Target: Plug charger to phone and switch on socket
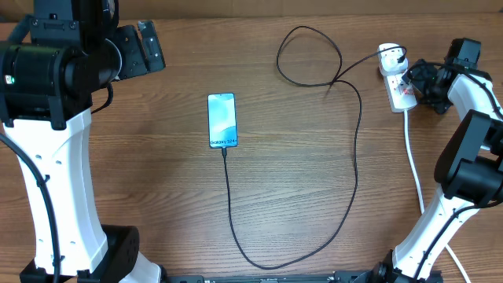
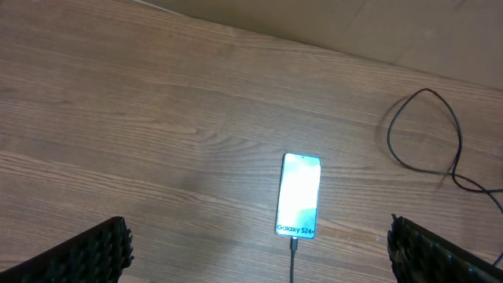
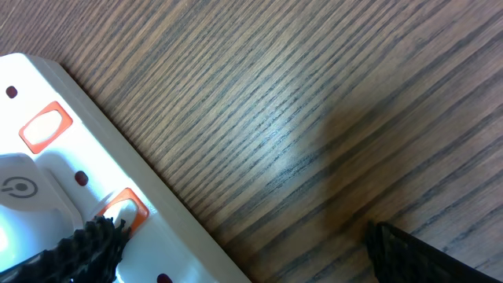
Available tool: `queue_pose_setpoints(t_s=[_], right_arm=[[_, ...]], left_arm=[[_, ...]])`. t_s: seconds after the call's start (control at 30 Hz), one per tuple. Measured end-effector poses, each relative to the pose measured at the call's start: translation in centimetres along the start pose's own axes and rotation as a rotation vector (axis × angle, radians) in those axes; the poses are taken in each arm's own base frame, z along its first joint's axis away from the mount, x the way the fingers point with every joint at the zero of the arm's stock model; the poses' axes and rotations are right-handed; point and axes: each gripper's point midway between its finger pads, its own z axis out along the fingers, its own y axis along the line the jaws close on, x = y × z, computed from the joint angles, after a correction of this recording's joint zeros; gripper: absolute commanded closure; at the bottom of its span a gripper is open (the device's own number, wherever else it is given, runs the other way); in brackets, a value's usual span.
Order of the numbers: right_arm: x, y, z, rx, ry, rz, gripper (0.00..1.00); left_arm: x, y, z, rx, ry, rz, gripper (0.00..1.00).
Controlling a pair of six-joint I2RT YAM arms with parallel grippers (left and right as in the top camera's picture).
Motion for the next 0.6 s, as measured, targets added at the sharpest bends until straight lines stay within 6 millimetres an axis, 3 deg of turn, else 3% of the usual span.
queue_pose_setpoints(t_s=[0.6], right_arm=[[-0.76, 0.17, -0.01, 0.0, -0.034, -0.004, 0.0]], left_arm=[[0.0, 0.0, 0.0, 0.0, 0.0, 0.0, 0.0]])
